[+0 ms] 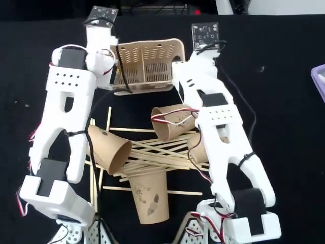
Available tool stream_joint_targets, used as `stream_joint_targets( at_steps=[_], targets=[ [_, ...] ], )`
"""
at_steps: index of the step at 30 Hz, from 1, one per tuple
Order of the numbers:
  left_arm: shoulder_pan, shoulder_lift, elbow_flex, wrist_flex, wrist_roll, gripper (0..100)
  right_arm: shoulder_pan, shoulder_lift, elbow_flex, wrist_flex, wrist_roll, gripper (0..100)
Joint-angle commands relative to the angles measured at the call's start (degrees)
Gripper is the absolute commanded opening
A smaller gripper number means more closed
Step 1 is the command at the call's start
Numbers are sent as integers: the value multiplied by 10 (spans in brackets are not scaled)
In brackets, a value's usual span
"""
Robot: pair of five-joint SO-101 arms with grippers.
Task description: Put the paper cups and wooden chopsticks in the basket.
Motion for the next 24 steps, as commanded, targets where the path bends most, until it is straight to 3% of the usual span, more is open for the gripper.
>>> stream_joint_targets(
  at_steps=[1, 6, 16, 24],
  targets=[
    [-31, -17, -15, -11, 26, 31, 7, -15, -83, 118, -4, 11],
    [-46, -18, -36, 25, 30, 30, 11, -14, -183, 273, 0, 11],
    [-58, -16, -196, 207, 5, 30, -19, 15, -305, 410, 0, 11],
    [-63, 47, -175, 194, 1, 30, -11, 48, -315, 434, 1, 11]
  ],
)
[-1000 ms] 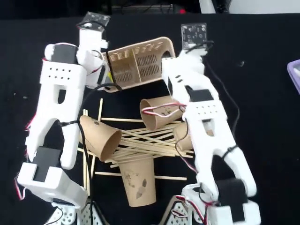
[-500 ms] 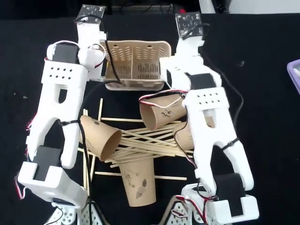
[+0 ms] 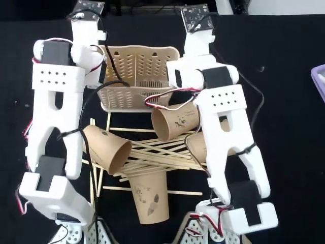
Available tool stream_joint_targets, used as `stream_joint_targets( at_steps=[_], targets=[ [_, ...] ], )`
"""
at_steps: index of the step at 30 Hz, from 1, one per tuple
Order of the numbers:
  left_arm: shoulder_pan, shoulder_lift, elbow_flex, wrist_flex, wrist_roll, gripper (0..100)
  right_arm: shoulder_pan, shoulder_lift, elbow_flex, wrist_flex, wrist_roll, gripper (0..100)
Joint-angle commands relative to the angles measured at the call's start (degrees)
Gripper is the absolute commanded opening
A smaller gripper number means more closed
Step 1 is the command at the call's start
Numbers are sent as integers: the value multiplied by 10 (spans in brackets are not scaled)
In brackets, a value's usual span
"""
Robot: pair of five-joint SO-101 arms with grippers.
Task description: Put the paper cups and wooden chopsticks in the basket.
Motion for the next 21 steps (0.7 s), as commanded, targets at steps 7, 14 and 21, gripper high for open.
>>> stream_joint_targets(
  at_steps=[7, 14, 21],
  targets=[
    [-37, 60, -19, -51, -7, 35, 20, 36, -37, -4, 2, 15],
    [-46, 60, -80, -47, -6, 248, 17, 44, -52, -16, 2, 211],
    [-59, 60, -187, -6, -6, 270, 17, 39, -137, -23, 2, 257]
  ],
)
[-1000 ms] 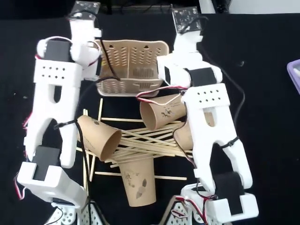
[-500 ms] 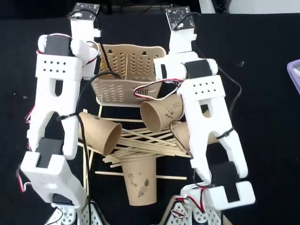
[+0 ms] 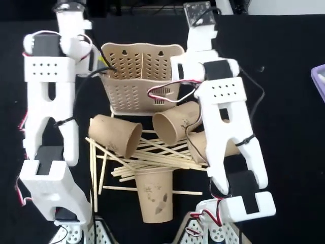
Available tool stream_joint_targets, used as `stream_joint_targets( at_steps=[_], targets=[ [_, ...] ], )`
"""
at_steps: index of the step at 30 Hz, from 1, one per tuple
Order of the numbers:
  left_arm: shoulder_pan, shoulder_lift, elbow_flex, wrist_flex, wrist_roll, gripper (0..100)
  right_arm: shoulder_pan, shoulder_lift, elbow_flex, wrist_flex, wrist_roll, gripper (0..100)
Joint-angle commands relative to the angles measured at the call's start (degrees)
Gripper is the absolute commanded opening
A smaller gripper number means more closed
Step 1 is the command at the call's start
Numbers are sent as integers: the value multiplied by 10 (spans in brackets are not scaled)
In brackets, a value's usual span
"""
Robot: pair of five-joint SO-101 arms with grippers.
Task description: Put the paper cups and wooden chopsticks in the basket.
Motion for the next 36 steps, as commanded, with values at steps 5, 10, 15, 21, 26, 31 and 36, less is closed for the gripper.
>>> stream_joint_targets(
  at_steps=[5, 10, 15, 21, 26, 31, 36],
  targets=[
    [-7, -6, -150, 38, -6, 270, 6, -7, -102, -14, 1, 258],
    [-13, -9, -184, 39, -6, 270, 4, -32, -123, 27, 1, 258],
    [-31, -76, -134, 40, -8, 270, 2, -95, -142, 120, 7, 258],
    [-33, -238, 30, 40, -25, 270, 2, -154, -99, 206, 80, 258],
    [-38, -381, 233, 32, -69, 270, -1, -221, 22, 220, 119, 258],
    [-112, -498, 486, -78, -78, 270, 0, -324, 267, 129, 176, 258],
    [-164, -565, 737, -228, -78, 270, -35, -415, 520, -39, 194, 258]
  ],
)
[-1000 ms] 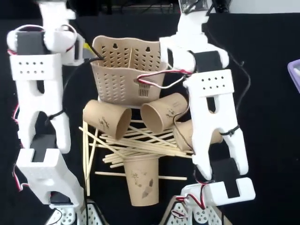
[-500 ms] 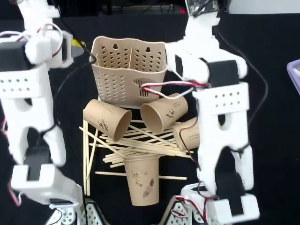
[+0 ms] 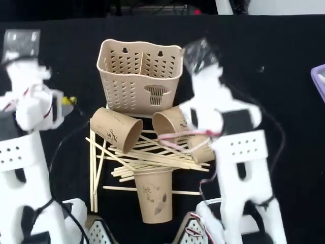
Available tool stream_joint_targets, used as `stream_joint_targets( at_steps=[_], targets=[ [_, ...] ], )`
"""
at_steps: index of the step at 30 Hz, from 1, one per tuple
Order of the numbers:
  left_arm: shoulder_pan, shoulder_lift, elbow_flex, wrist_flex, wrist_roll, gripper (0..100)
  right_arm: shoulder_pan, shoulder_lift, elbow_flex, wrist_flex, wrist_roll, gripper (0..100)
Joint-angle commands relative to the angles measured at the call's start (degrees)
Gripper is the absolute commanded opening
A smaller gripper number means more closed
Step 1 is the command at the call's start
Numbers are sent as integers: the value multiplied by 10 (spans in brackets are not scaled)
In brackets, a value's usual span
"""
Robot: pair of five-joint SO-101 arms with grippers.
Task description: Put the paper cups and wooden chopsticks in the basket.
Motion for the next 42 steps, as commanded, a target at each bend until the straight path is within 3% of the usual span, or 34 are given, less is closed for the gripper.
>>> stream_joint_targets(
  at_steps=[1, 8, 16, 20, 27, 34, 42],
  targets=[
    [-31, -45, 175, -112, -4, 270, -31, -73, 154, -108, 13, 258],
    [-74, -52, 358, -236, 40, 270, -112, -107, 235, -160, 9, 262],
    [-75, -58, 412, -260, 80, 270, -105, -107, 284, -239, 12, 259],
    [-76, -58, 436, -265, 80, 270, -48, -109, 309, -277, 14, 241],
    [-76, -59, 450, -265, 80, 270, 77, -112, 313, -317, 62, 16],
    [-76, -59, 481, -301, 80, 270, 142, -229, 295, -288, 57, 11],
    [-73, -57, 491, -309, 94, 270, 110, -422, 106, -72, 25, 11]
  ],
)
